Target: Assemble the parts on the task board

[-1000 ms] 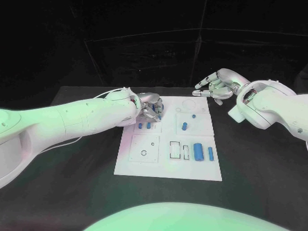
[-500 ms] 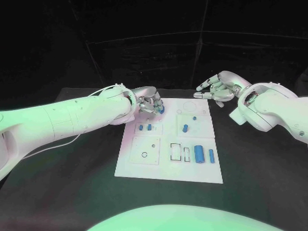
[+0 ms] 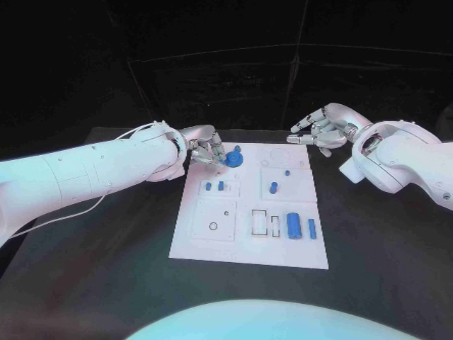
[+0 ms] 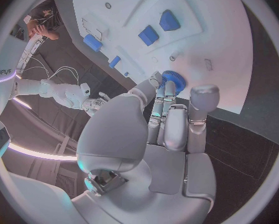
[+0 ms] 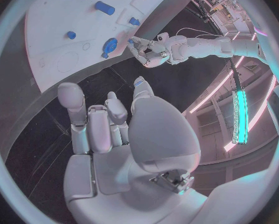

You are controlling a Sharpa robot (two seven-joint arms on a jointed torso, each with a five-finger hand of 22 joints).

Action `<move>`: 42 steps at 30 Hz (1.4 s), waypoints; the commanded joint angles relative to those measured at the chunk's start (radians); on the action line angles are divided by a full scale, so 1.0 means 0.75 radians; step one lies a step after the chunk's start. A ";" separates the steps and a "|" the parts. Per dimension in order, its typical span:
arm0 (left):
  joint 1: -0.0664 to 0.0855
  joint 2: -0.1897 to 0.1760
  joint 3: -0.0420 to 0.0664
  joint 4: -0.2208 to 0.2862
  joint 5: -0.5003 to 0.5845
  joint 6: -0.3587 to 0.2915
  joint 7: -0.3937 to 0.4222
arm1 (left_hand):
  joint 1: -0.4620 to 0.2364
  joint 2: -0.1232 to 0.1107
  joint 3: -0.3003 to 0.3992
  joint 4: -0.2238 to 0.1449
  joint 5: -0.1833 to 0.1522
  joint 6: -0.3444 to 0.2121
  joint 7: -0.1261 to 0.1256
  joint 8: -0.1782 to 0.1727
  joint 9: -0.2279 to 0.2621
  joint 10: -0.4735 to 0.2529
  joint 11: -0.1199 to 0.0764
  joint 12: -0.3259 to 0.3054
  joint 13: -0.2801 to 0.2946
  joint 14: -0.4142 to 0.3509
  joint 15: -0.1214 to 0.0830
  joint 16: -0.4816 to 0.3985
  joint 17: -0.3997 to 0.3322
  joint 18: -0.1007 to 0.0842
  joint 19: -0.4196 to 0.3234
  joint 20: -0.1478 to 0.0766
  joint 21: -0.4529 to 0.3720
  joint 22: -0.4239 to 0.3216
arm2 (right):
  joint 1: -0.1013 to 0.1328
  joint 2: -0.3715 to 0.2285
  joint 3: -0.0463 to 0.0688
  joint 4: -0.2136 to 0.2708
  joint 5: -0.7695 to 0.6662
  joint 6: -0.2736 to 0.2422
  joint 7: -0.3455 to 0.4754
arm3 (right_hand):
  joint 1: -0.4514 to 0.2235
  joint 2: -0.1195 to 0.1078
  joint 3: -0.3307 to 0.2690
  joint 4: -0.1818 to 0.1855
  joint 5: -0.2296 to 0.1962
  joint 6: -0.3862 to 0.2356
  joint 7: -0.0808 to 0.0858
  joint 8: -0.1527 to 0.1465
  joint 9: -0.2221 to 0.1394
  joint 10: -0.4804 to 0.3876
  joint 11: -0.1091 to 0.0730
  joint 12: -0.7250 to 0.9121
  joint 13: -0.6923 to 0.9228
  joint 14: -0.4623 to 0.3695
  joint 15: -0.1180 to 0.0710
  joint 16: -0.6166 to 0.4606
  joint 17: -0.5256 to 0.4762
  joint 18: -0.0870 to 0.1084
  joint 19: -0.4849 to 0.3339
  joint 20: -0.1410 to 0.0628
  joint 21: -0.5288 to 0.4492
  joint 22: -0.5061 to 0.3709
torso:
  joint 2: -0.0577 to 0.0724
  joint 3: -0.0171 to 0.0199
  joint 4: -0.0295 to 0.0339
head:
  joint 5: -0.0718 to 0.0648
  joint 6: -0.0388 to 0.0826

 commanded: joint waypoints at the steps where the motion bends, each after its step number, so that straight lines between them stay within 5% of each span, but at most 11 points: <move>1: -0.004 -0.004 0.000 0.000 0.015 0.053 -0.015 | -0.010 0.001 0.010 -0.001 0.007 0.008 -0.002 -0.006 -0.002 0.009 -0.002 -0.003 -0.001 0.018 -0.008 0.004 -0.002 -0.011 0.008 -0.002 0.007 0.001 | 0.002 0.001 0.001 0.000 0.003 -0.010 0.010 | 0.015 0.001 -0.001 0.002 0.002 -0.005 -0.002 0.007 -0.001 -0.005 -0.001 0.009 0.002 0.056 -0.004 -0.007 0.002 0.017 0.009 0.001 -0.007 0.001 | 0.001 -0.0013 -0.0017 | 0.002 -0.001; 19: -0.034 0.007 -0.001 -0.035 -0.060 0.098 -0.064 | -0.010 -0.002 0.016 -0.006 0.007 0.012 -0.002 -0.009 -0.004 0.014 -0.003 -0.008 -0.004 0.019 -0.009 0.004 -0.003 -0.013 0.011 -0.002 0.018 0.014 | 0.002 0.000 0.001 0.000 0.003 -0.011 0.013 | 0.017 0.003 -0.003 0.001 0.004 -0.004 -0.002 0.008 -0.001 -0.005 -0.002 0.008 0.000 0.056 -0.005 -0.007 0.002 0.017 0.010 0.001 -0.007 0.001 | 0.000 0.0018 -0.0036 | 0.009 -0.004; 42: -0.041 0.019 -0.001 -0.037 -0.062 0.129 -0.046 | -0.010 -0.002 0.021 -0.008 0.007 0.015 -0.002 -0.011 -0.005 0.018 -0.003 -0.011 -0.005 0.019 -0.009 0.004 -0.004 -0.013 0.012 -0.002 0.020 0.017 | 0.002 -0.002 0.001 -0.001 0.003 -0.009 0.012 | 0.017 0.003 -0.003 0.001 0.004 -0.004 -0.002 0.008 -0.001 -0.005 -0.002 0.008 0.000 0.056 -0.005 -0.007 0.002 0.017 0.010 0.001 -0.007 0.001 | 0.000 0.0011 -0.0032 | 0.005 -0.005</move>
